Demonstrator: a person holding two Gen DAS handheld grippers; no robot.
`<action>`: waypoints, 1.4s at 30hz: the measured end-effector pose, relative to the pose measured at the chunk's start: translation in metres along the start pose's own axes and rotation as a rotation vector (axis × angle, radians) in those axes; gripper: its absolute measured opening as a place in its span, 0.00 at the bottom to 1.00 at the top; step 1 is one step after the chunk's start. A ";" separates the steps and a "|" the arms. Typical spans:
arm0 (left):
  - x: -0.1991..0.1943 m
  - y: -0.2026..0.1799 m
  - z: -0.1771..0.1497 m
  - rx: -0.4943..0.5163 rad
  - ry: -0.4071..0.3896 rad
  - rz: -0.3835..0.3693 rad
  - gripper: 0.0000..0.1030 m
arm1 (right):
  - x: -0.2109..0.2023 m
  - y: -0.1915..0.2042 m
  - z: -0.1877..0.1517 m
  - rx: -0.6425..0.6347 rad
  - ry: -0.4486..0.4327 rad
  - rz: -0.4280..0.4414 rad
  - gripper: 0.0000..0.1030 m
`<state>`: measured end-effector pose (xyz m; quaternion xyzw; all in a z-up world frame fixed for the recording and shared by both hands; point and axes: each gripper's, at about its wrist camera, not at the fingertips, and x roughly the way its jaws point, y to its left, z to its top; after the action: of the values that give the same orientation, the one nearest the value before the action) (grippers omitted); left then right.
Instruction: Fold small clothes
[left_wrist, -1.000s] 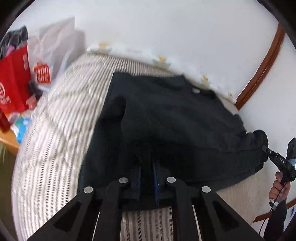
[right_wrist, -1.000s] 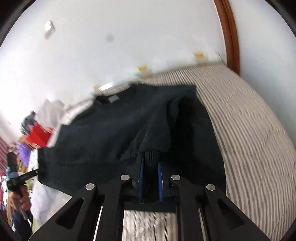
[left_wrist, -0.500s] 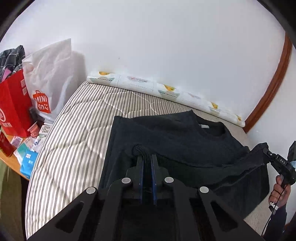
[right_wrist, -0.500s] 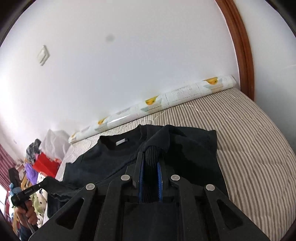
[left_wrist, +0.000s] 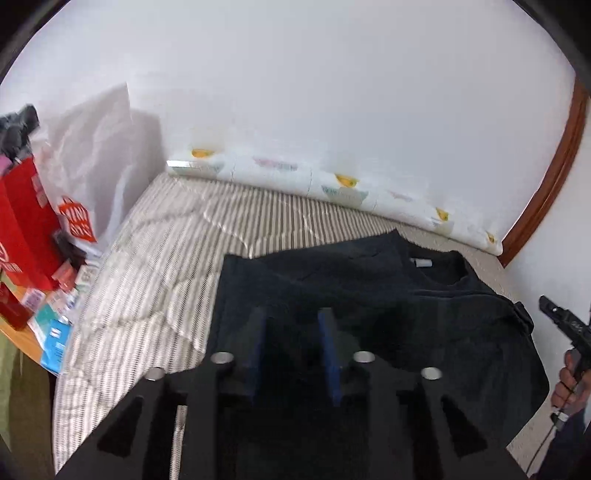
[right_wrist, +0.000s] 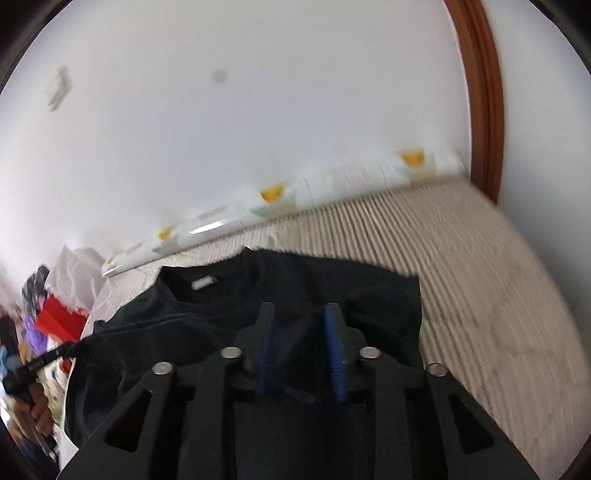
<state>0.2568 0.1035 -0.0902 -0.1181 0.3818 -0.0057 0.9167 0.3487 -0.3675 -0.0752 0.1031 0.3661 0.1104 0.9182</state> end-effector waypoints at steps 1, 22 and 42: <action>-0.005 -0.001 -0.001 0.007 -0.011 0.001 0.35 | -0.006 0.010 -0.001 -0.032 -0.007 0.014 0.39; 0.015 0.022 -0.030 0.022 0.109 0.114 0.36 | 0.084 -0.032 -0.027 -0.002 0.240 -0.165 0.24; -0.051 0.046 -0.106 -0.025 0.108 0.087 0.47 | -0.001 -0.073 -0.078 0.108 0.200 -0.221 0.72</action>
<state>0.1426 0.1308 -0.1369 -0.1123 0.4353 0.0323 0.8926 0.3034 -0.4291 -0.1499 0.1000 0.4701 -0.0015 0.8769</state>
